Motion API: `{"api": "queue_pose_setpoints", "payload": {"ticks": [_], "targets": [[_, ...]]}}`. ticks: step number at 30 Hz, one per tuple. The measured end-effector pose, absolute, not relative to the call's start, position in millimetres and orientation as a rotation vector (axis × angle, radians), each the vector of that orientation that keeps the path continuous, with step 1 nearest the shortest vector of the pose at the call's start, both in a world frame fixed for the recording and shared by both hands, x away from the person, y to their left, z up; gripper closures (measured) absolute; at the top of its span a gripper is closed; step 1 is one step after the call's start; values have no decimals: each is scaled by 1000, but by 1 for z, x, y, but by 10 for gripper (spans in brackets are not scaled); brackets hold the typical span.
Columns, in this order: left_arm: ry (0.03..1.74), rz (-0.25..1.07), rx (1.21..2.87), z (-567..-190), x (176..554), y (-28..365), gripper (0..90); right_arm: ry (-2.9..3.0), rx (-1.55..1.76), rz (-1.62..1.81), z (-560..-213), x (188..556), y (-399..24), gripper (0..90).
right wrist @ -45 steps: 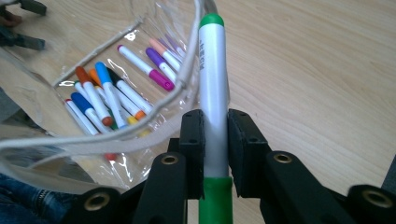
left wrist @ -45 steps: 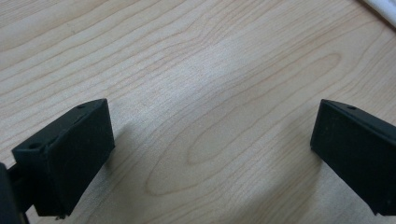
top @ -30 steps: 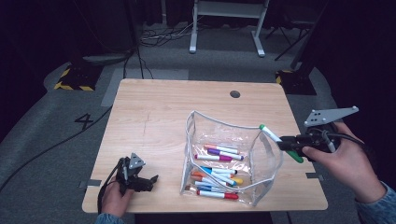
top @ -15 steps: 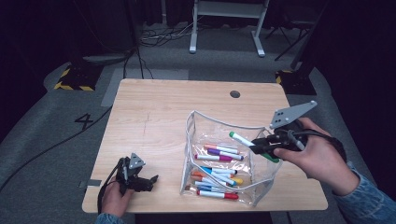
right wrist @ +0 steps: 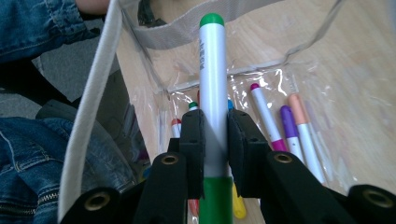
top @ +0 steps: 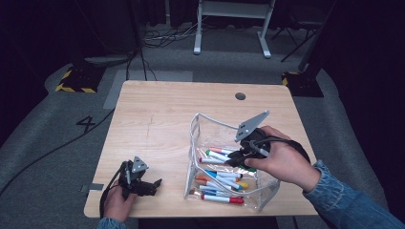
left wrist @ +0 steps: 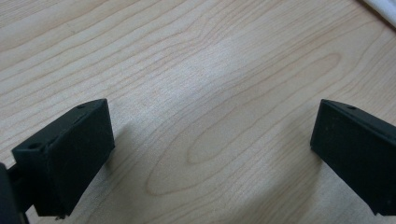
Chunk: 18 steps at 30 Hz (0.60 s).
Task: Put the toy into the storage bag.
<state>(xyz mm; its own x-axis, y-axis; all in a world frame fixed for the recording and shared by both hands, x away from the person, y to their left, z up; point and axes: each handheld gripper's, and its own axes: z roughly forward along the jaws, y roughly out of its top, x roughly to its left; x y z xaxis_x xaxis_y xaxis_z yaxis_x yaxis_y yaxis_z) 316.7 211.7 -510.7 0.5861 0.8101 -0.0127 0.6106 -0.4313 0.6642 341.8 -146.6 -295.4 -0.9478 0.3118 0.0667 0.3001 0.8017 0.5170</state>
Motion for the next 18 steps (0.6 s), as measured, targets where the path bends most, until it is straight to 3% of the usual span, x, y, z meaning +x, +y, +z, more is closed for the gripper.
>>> {"api": "queue_pose_setpoints", "payload": {"ticks": [18], "targets": [[1123, 412, 2186, -511, 317, 212, 0, 3127, 460, 645, -359, 345, -120, 767]]}}
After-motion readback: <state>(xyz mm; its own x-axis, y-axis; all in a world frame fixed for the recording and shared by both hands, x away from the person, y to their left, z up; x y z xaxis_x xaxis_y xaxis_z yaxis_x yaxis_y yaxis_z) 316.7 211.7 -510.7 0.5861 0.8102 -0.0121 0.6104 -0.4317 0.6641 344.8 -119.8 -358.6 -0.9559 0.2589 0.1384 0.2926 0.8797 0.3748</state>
